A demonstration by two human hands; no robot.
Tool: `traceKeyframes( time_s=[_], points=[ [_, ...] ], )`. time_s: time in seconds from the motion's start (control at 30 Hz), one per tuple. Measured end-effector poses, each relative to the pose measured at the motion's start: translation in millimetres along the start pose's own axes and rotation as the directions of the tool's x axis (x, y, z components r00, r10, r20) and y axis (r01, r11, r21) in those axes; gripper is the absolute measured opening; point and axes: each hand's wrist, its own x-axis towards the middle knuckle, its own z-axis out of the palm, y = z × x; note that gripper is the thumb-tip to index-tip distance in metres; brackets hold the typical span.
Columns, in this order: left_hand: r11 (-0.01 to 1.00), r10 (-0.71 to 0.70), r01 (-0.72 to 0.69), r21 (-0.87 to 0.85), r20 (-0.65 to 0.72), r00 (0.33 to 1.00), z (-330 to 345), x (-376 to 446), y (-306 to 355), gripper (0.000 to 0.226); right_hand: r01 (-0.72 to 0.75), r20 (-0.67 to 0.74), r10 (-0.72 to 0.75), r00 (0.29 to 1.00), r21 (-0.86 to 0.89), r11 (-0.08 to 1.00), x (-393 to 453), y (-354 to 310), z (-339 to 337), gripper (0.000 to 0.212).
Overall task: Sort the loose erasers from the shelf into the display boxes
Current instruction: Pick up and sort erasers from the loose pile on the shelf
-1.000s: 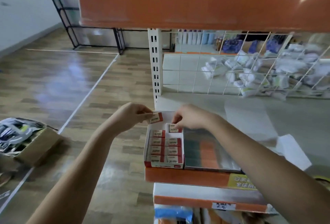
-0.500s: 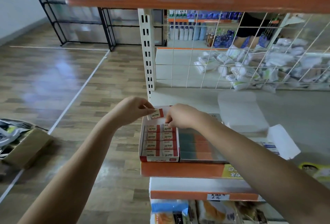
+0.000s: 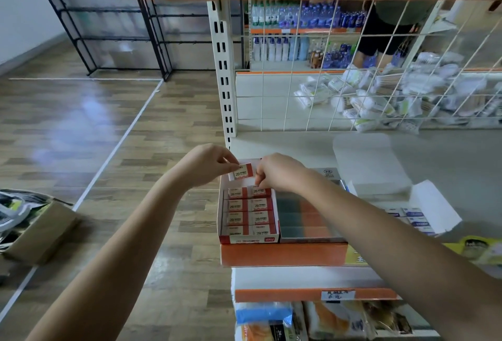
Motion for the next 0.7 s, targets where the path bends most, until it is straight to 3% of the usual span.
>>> traceKeyframes(
  time_s=[0.17, 0.4, 0.57, 0.7],
  points=[
    [1.0, 0.021, -0.021, 0.017, 0.004, 1.0, 2.0, 1.3, 1.5, 0.02, -0.008, 0.051, 0.007, 0.999, 0.017, 1.0, -1.7, 0.0, -2.4, 0.007],
    [0.998, 0.045, -0.046, 0.048, 0.022, 0.999, 7.7, 6.8, 0.7, 0.021, -0.001, 0.009, 0.003, 1.0, -0.152, 0.988, -0.1, -3.1, 3.4, 0.01],
    [0.995, 0.049, -0.051, 0.081, 0.022, 0.999, 8.1, 13.3, -0.3, 0.021, -0.016, -0.042, 0.015, 0.999, -0.031, 0.999, -4.9, 2.0, -3.2, 0.012],
    [0.993, 0.055, -0.058, 0.101, 0.037, 0.998, 10.5, 19.9, 2.4, 0.019, 0.014, -0.186, -0.004, 0.983, 0.051, 0.999, -15.6, 8.6, -10.9, 0.016]
  ],
)
